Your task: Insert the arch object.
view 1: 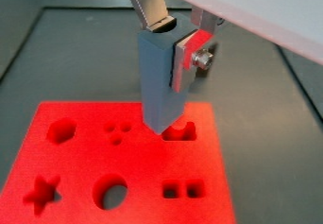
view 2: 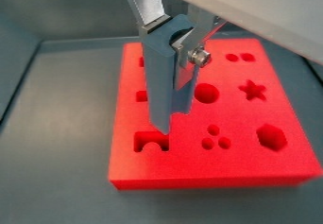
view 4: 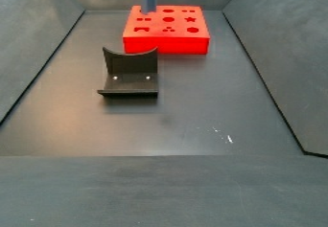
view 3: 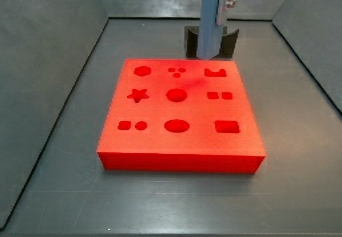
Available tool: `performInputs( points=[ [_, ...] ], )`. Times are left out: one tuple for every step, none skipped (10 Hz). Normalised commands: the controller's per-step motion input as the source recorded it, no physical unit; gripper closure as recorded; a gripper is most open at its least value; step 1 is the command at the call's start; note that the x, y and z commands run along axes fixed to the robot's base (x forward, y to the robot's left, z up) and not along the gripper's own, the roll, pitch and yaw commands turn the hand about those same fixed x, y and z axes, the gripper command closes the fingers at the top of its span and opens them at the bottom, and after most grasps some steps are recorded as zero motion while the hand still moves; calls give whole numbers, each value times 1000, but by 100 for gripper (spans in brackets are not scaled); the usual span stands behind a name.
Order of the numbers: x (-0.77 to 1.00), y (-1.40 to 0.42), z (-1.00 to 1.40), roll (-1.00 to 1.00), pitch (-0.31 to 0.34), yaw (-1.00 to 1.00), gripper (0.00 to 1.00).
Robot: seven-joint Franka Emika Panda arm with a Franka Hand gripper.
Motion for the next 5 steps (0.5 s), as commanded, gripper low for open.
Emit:
performInputs(
  points=[
    [0, 0, 0, -3, 0, -1000, 100],
    [34, 0, 0, 0, 0, -1000, 100],
    [57, 0, 0, 0, 0, -1000, 100],
    [114, 0, -20, 0, 0, -966, 100],
    [280, 0, -83, 21, 0, -826, 100]
  ],
)
